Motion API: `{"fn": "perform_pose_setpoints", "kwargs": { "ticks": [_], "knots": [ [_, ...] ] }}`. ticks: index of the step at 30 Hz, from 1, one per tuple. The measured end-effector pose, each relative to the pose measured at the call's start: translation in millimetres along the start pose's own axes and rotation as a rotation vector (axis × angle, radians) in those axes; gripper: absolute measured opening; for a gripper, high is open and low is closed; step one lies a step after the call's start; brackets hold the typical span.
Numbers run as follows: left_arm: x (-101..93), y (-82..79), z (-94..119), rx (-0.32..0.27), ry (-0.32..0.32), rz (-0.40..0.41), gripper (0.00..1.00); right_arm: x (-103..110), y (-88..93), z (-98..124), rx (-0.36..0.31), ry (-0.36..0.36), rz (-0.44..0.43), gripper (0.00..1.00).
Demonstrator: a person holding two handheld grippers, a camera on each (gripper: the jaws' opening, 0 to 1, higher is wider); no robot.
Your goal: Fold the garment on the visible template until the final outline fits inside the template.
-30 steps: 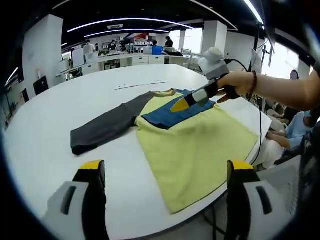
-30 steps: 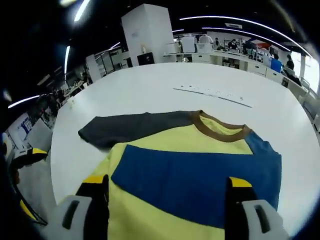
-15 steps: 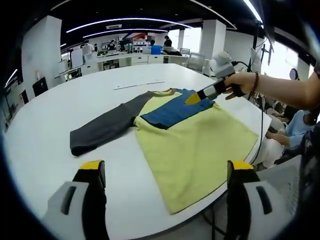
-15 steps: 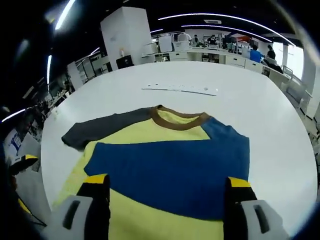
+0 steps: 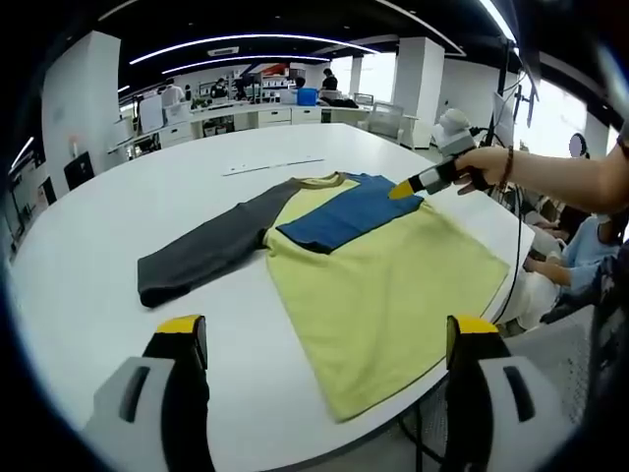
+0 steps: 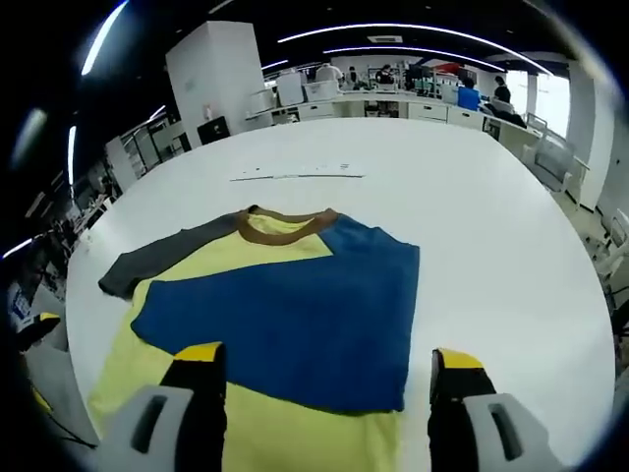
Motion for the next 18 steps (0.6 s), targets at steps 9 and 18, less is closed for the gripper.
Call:
{"fn": "perform_pose_setpoints", "kwargs": {
  "ticks": [9, 18],
  "knots": [
    [1.8, 2.0, 0, 0.003, -0.004, 0.006, 0.99, -27, 9.9, 5, -0.009, 0.059, -0.053, 0.58],
    [1.9, 0.3, -1, 0.003, -0.001, 0.008, 0.98, -39, 16.8, 8, -0.002, 0.087, -0.076, 0.34]
  ]
}}
Point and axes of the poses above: the point that each gripper's makers call its tool centre point, and the gripper's own axes: z roughly backward along the fingers, x roughly to its left, y roughly out of its underside, the point moved 1 cm from there along z, roughly backward along the fingers, and after that the axes turned 1 degree about x, right-handed, at the moved point
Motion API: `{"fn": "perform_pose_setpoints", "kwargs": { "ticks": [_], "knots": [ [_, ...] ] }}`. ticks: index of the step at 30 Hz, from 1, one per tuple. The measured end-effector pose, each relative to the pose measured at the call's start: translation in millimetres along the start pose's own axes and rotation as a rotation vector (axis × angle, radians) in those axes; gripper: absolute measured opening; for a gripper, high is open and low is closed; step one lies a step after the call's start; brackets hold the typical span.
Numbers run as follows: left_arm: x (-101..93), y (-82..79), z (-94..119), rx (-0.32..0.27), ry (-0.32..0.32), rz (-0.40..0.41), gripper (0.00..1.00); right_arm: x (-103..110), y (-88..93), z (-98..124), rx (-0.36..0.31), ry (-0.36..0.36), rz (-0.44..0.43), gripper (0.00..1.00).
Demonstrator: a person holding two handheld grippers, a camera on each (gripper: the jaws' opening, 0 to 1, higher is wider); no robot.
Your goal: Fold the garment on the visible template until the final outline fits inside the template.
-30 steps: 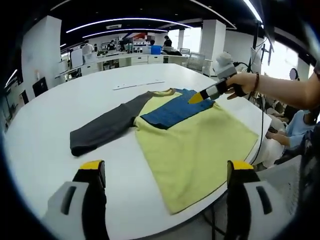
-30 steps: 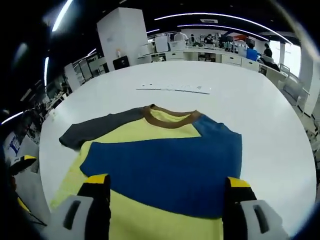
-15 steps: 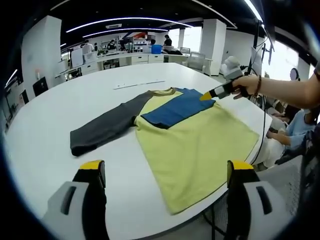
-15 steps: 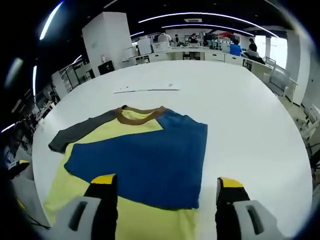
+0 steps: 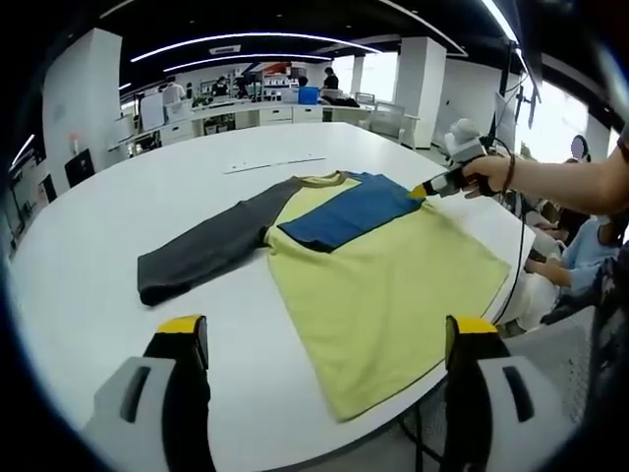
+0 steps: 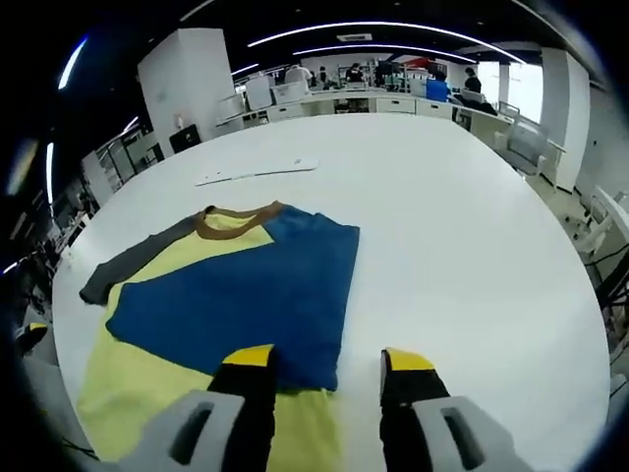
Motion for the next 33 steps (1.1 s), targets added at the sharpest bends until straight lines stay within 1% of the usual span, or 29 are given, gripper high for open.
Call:
{"fn": "perform_pose_setpoints", "kwargs": {
  "ticks": [5, 11, 14, 17, 20, 23, 25, 28, 31, 33],
  "knots": [
    [0.9, -0.6, 0, -0.001, -0.001, 0.001, 0.98, -3, 5.8, -1, 0.015, 0.014, -0.004, 0.31],
    [1.5, 1.4, 1, 0.002, -0.003, 0.008, 0.98, -4, 8.5, -1, 0.016, 0.015, -0.003, 0.24],
    [1.5, 2.1, 1, 0.004, -0.001, 0.007, 0.98, -2, 11.4, 1, 0.031, 0.014, 0.007, 0.19],
    [2.8, 1.9, 2, -0.001, -0.003, 0.012, 0.98, 1, 13.0, 2, 0.032, 0.014, 0.010, 0.14],
    [3.5, 2.1, 3, 0.000, -0.005, 0.011, 0.97, 3, 13.3, 1, 0.032, 0.021, 0.006, 0.12],
    [4.3, 2.3, 4, 0.002, -0.006, 0.008, 0.97, 7, 13.8, -1, 0.030, 0.012, 0.007, 0.06],
    [4.8, 2.1, 4, 0.001, -0.007, 0.007, 0.97, 7, 14.0, -1, 0.033, 0.025, 0.023, 0.04],
    [4.4, 2.2, 4, 0.003, -0.005, 0.005, 0.97, 6, 14.5, -1, 0.031, 0.032, 0.016, 0.03],
    [3.9, 2.0, 4, 0.003, -0.002, 0.002, 0.97, 9, 15.1, -1, 0.033, 0.041, 0.034, 0.02],
    [3.7, 2.0, 4, 0.004, -0.003, -0.001, 0.97, 7, 14.9, -1, 0.036, 0.046, 0.045, 0.01]
  ]
}}
Point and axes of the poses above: the point that each gripper's makers call its tool centre point, and the gripper's own axes: z roughly backward along the fingers, x roughly to its left, y roughly out of its underside, the point moved 1 cm from there along z, roughly backward along the fingers, and after that the axes turned 1 degree about x, right-handed, at the moved point
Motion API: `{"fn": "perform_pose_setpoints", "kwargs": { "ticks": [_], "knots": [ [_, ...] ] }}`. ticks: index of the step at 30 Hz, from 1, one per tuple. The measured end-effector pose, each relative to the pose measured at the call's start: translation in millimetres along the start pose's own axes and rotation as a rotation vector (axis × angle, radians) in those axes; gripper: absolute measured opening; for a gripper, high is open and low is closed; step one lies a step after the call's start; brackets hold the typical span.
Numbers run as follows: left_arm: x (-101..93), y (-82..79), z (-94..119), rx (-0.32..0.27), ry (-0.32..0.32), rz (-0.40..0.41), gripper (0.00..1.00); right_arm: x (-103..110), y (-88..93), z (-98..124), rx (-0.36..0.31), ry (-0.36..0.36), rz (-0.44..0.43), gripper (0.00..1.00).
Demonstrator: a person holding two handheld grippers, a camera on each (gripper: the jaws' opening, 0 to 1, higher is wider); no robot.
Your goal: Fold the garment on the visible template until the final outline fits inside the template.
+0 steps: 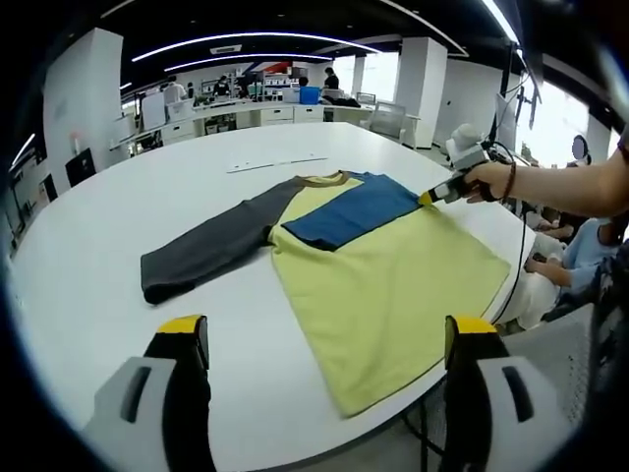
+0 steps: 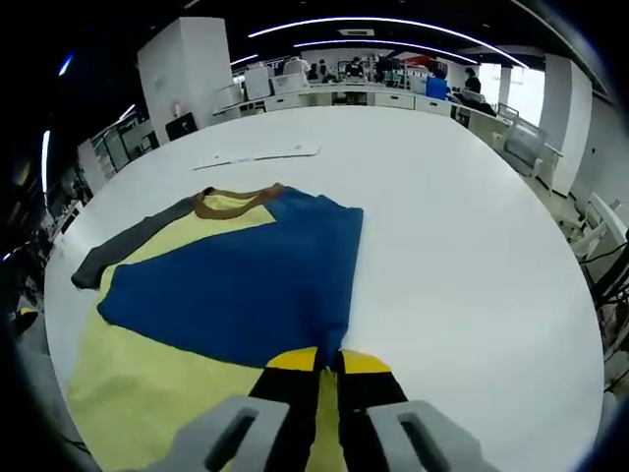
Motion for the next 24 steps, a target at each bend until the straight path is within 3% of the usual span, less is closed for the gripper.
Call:
{"fn": "perform_pose_setpoints", "kwargs": {
  "ticks": [24],
  "knots": [
    [7.8, 6.4, 0, 0.011, -0.024, 0.018, 0.98, -9, 6.0, 11, 0.031, -0.001, -0.016, 0.01]
  ]
}}
Point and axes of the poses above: the point that each gripper's makers call its tool centre point, and the gripper's own axes: z roughly backward along the fingers, x roughly to its left, y roughly out of its underside, the point moved 1 cm from there along z, roughly backward along the fingers, and after that the axes turned 1 degree about x, right-handed, at the moved point
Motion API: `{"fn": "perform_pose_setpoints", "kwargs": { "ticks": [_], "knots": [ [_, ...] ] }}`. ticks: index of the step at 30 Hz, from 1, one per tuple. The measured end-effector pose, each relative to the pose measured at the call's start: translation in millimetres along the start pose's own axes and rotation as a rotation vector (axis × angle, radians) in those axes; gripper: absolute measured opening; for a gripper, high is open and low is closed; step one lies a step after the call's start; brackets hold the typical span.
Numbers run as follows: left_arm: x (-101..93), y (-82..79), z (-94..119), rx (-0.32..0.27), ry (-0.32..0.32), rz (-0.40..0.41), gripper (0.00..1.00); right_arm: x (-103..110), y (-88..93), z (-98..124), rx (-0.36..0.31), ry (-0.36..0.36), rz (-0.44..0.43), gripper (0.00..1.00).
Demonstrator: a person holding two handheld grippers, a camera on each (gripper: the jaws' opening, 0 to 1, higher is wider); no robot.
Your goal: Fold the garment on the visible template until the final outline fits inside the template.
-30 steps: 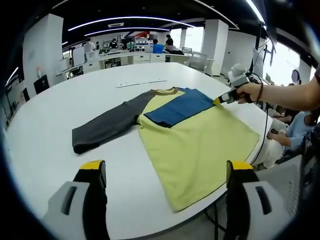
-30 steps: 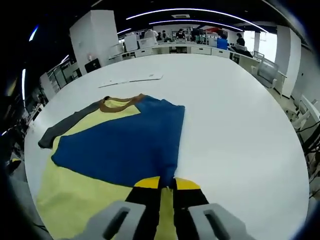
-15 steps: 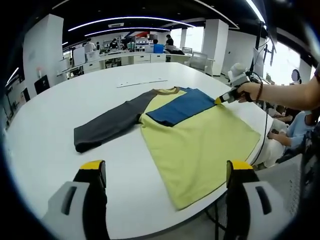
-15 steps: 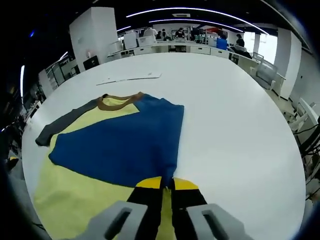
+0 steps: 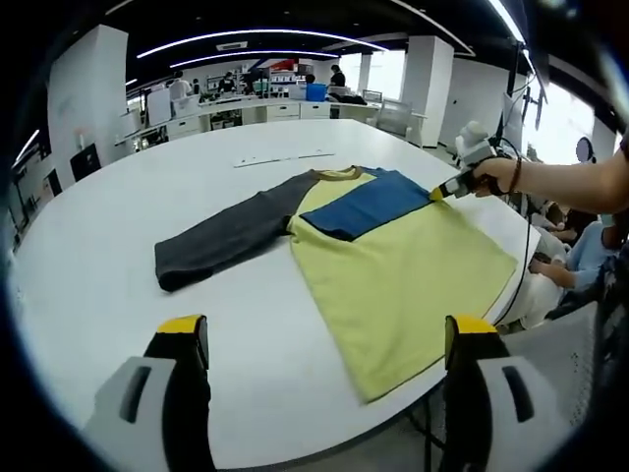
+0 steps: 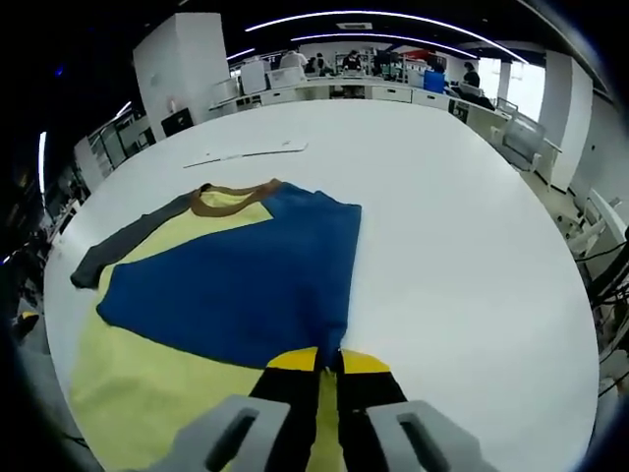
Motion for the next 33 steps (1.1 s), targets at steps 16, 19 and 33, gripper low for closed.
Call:
{"fn": "perform_pose_setpoints", "kwargs": {
  "ticks": [16, 19, 33],
  "knots": [
    [23.0, -16.6, 2, -0.038, -0.054, 0.023, 0.97, 5, -16.2, 6, -0.070, -0.052, 0.040, 0.45],
    [32.1, -24.0, 1, -0.054, -0.073, 0.028, 0.97, 13, -22.0, 9, -0.089, -0.106, 0.048, 0.57],
    [66.2, -50.6, -8, -0.104, -0.098, 0.072, 0.97, 26, -40.1, 29, -0.167, -0.200, 0.115, 0.98]
  ]
}}
Point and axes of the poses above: the point that each gripper's makers call its tool centre point, and the gripper's own axes: z roughly backward along the fingers, x roughly to its left, y roughly out of its underside, the point moved 1 cm from there along z, roughly backward along the fingers, and after that the axes turned 1 degree about x, right-handed, at the moved point
